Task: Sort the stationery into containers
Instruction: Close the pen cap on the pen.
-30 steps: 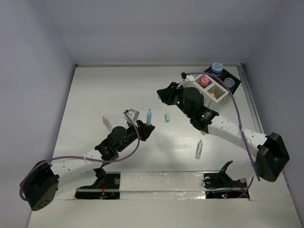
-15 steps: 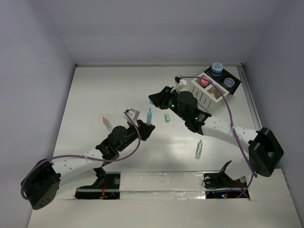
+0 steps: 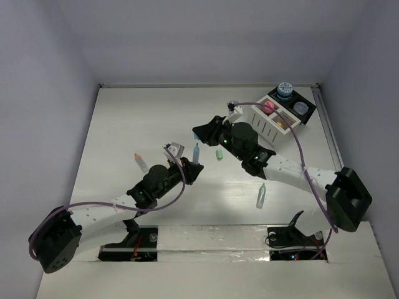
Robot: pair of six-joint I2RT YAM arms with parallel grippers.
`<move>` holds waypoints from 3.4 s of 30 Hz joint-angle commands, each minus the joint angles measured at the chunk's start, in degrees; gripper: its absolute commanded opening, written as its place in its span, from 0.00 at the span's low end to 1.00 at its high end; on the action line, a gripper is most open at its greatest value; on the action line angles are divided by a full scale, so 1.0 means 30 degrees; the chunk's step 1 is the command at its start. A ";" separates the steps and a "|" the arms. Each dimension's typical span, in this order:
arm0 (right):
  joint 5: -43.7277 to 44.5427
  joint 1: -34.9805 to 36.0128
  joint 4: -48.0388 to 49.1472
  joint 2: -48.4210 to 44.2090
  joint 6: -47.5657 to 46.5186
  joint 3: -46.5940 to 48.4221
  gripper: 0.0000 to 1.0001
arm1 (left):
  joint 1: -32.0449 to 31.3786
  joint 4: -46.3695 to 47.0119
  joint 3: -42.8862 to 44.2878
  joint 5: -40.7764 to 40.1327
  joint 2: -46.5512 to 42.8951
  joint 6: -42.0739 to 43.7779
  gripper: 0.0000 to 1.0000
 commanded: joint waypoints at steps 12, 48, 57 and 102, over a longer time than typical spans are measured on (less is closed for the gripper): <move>0.0333 0.0864 0.1482 -0.0232 0.0205 -0.0537 0.00 | 0.0232 0.0483 0.0377 -0.0710 -0.0938 0.0173 0.00; 0.3526 0.3706 0.6141 -0.0612 -0.1346 -0.4257 0.00 | 0.0408 -0.0922 0.1694 -0.0038 -0.2959 -0.0998 0.00; 0.2416 0.3911 0.4858 -0.1199 -0.1936 -0.4464 0.00 | 0.0408 -0.1655 0.2573 -0.0359 -0.3341 -0.1087 0.00; 0.5579 0.2803 -0.2122 -0.4043 -0.1905 -0.2859 0.00 | 0.0408 -0.4821 0.4569 0.3859 -0.1758 -0.1202 0.45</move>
